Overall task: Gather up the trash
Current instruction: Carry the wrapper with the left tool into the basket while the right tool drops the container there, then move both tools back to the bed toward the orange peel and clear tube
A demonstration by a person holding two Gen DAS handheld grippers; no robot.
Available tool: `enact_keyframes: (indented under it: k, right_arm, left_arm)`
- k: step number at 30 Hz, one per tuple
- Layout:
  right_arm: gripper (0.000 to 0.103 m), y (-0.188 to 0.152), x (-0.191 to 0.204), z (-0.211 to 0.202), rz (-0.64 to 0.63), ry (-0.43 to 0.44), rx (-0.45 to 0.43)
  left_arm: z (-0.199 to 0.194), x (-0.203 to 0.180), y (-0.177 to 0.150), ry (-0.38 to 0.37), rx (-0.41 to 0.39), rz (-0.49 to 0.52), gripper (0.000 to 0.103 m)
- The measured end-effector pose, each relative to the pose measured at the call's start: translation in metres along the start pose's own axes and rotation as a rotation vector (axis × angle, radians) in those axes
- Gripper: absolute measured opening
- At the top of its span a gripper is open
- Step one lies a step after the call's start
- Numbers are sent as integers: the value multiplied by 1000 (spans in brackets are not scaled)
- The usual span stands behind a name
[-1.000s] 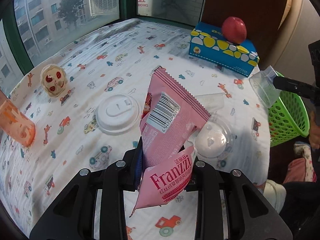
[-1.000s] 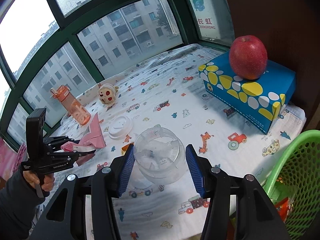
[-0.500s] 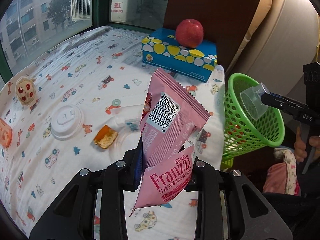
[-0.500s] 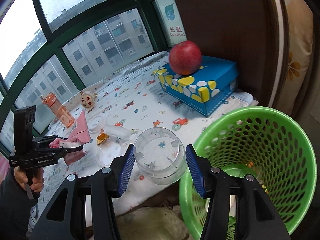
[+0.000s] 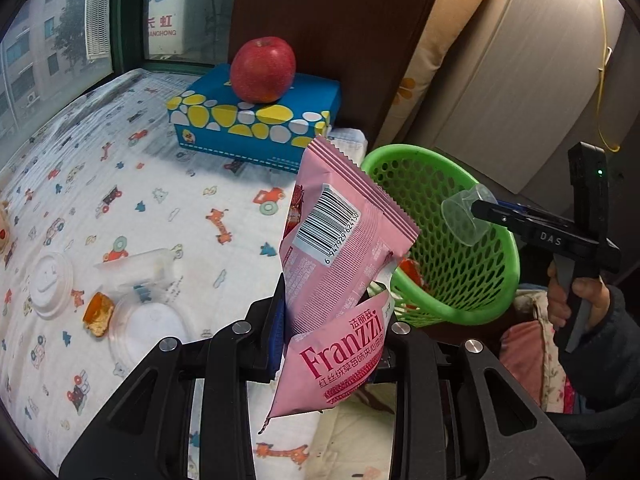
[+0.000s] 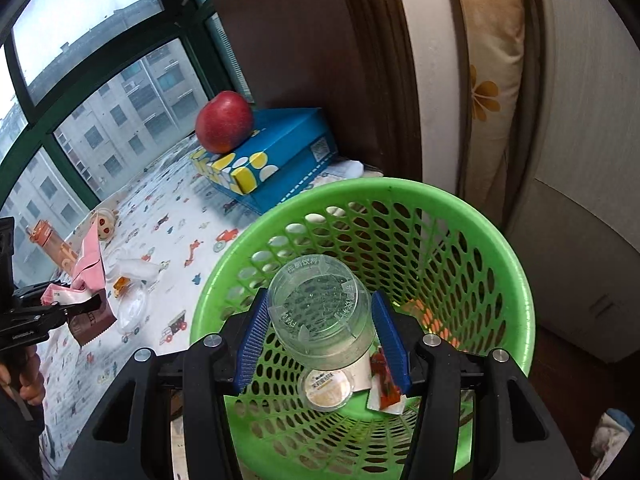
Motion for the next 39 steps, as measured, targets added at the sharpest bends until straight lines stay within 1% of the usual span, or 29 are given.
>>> enact_keyframes:
  k: [2, 4, 9, 11, 14, 17, 19, 24, 26, 28, 32, 33, 36, 39]
  right_arm:
    - [53, -1, -9, 2, 13, -12, 0]
    - [59, -1, -19, 3, 27, -27, -4]
    - [63, -1, -34, -1, 65, -32, -15]
    - [66, 0, -40, -8, 81, -28, -28]
    - [67, 1, -43, -18, 90, -18, -47]
    - [72, 4, -46, -32, 94, -16, -75]
    - [72, 5, -48, -40, 101, -9, -90]
    - [75, 6, -56, -54, 118, -8, -120]
    - [75, 5, -58, -57, 125, -6, -123]
    - [75, 4, -61, -59, 129, -6, -124]
    - [76, 3, -62, -61, 146, 1, -125]
    - [76, 2, -63, -62, 148, 1, -127]
    - [76, 2, -62, -63, 152, 8, -129]
    - [76, 2, -58, -63, 149, 15, -126]
  left_arm:
    - [9, -11, 3, -6, 12, 15, 29]
    - [17, -21, 6, -21, 24, 22, 29]
    - [38, -43, 12, -50, 49, 28, 29]
    - [47, -52, 14, -73, 59, 26, 30]
    - [62, -65, 16, -88, 81, 35, 30]
    - [75, -77, 17, -110, 99, 35, 30]
    - [83, -84, 17, -118, 107, 35, 34]
    - [101, -98, 16, -129, 132, 38, 34]
    - [107, -102, 14, -131, 144, 37, 40]
    - [113, -104, 12, -130, 153, 28, 60]
    - [116, -111, 12, -160, 143, 21, 67]
    - [116, -112, 12, -155, 141, 21, 75]
    - [111, -111, 12, -151, 123, 25, 76]
    - [102, -103, 12, -130, 110, 12, 76]
Point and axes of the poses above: each gripper's, at about its wrist camera, not at the fingertips, and z roughly the way its jaws point, x to its left, y to its top, the point moved 9 cm from there along z, roughly the way its jaws point, and after that the axes turned 10 degrees about -y, right-handed, at the moved point
